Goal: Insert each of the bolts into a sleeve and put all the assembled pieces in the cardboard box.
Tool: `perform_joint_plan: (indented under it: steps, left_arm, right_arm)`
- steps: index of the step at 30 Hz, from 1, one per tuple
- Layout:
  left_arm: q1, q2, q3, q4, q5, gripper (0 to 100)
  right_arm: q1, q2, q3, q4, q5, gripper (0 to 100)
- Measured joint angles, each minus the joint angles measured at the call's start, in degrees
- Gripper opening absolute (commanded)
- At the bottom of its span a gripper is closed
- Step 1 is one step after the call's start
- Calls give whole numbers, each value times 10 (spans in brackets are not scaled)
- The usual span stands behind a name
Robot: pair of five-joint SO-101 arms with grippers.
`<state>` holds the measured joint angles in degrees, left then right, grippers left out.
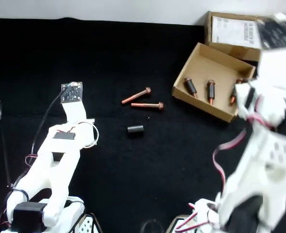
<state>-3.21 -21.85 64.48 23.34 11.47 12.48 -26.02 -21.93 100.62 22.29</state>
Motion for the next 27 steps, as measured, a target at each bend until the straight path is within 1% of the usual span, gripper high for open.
perform_joint_plan:
  steps: [3,5,9,13,15,19,23,27]
  left_arm:
    - [1,0,-7,23,0,13]
    - [8,0,-29,62,0,13]
    - [24,0,-105,181,0,13]
    - [28,0,-222,313,0,14]
    - [36,0,-282,366,-4,14]
    - [61,0,-372,428,-69,14]
    - [76,0,-418,445,-166,14]
    - [93,0,-427,454,-257,14]
  right_arm:
    - [62,-78,70,0,0,7]
    - [109,-126,118,0,0,7]
    - [174,-219,225,0,0,7]
    - [220,-301,331,0,0,7]
    - [240,-338,365,0,0,7]
    - [285,-420,429,-17,0,7]
    - [325,-498,483,-44,0,7]
    - [346,-564,521,-48,0,7]
